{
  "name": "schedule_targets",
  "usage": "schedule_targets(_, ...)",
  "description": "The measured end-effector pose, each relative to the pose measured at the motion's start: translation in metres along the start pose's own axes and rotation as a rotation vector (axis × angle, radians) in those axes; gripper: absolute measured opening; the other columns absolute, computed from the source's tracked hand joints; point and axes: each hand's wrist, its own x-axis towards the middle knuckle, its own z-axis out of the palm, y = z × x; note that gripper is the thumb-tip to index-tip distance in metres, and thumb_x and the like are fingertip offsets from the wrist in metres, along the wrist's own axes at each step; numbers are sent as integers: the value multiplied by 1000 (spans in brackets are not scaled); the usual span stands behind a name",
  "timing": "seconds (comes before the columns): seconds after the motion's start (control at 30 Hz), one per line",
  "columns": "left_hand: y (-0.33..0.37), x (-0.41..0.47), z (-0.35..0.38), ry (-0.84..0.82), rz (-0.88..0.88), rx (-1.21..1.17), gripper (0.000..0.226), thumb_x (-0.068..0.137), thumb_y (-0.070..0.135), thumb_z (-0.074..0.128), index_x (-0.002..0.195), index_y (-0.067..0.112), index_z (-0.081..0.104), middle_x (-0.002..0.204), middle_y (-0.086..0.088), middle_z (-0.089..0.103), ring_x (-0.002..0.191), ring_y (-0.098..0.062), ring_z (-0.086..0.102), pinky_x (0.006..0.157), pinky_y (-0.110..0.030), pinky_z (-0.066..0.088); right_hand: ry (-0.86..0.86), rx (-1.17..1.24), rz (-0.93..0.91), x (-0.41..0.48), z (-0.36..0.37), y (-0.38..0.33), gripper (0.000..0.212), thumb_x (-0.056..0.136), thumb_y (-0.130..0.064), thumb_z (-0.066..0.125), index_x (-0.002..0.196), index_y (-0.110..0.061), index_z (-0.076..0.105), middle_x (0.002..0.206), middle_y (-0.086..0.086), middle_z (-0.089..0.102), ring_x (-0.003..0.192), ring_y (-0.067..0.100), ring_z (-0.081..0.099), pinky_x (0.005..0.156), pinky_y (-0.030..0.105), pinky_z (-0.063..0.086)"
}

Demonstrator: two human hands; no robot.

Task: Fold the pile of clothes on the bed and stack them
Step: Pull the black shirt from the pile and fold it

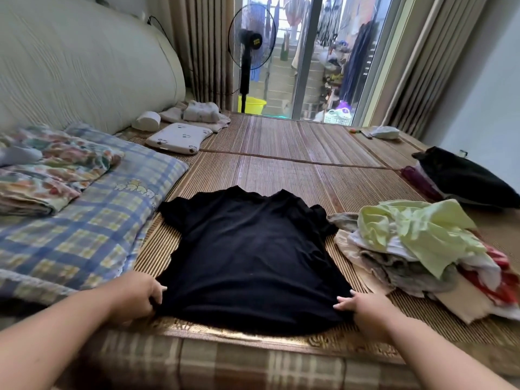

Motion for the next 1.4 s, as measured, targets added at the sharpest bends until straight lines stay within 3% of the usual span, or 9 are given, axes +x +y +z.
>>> schedule_targets(0.2,17,7,-16,-142,-13,18,29,56,52,52,56,25,64,68,7,63,96,-10,61,85,-39,51,129,90,117,10,-27,-25,42,79,-19,45,100,-45,70,125,-20,62,121,7,53,98,21,39)
schedule_targets(0.33,60,45,-4,204,81,124,32,80,60,52,100,40,68,112,14,58,111,-13,51,95,-32,44,288,208,-147,53,-18,-73,34,92,-29,51,122,-39,63,135,-12,57,129,9,48,107,22,35)
schedule_targets(0.47,95,75,20,98,66,-70,63,82,60,59,140,42,41,155,8,27,144,-15,20,115,-37,25,241,279,-242,90,0,-124,50,92,-46,57,140,-37,46,156,-9,29,146,10,17,118,40,19)
schedule_targets(0.63,98,78,22,-163,30,9,112,61,67,71,148,50,1,160,6,-18,145,-23,-21,113,-61,3,14,193,-241,100,-6,-123,106,65,-66,73,150,-44,13,161,-8,-9,147,21,-17,114,59,-2)
schedule_targets(0.8,101,65,22,-327,33,54,135,47,73,75,140,55,-22,151,3,-40,136,-28,-39,108,-65,-10,-72,87,-264,78,13,-103,129,45,-84,63,144,-52,-11,155,-8,-30,140,23,-34,111,60,-12)
schedule_targets(0.93,106,50,40,-237,85,50,125,47,83,61,140,57,-18,152,5,-38,136,-24,-41,108,-64,-13,28,138,-237,53,36,-94,116,47,-95,40,143,-55,-11,156,-12,-28,140,15,-34,110,57,-15)
schedule_targets(1.07,91,36,50,-84,-82,-50,101,57,93,33,142,59,-10,157,10,-27,143,-21,-28,110,-63,-6,156,225,48,36,48,-67,98,59,-95,18,146,-54,-3,159,-14,-20,145,16,-23,112,58,-8)
schedule_targets(1.23,71,24,52,-12,-389,-118,98,68,92,28,148,49,-9,159,-6,-20,146,-30,-16,115,-57,4,98,305,364,19,51,-37,98,69,-92,21,149,-44,-8,160,-6,-20,146,24,-20,112,61,-2)
schedule_targets(1.4,91,51,31,52,-322,-82,105,66,91,31,152,38,2,162,-5,-2,148,-30,-4,115,-55,9,136,253,254,47,26,-56,104,71,-90,30,152,-34,-1,162,-1,-11,147,25,-15,111,62,-4)
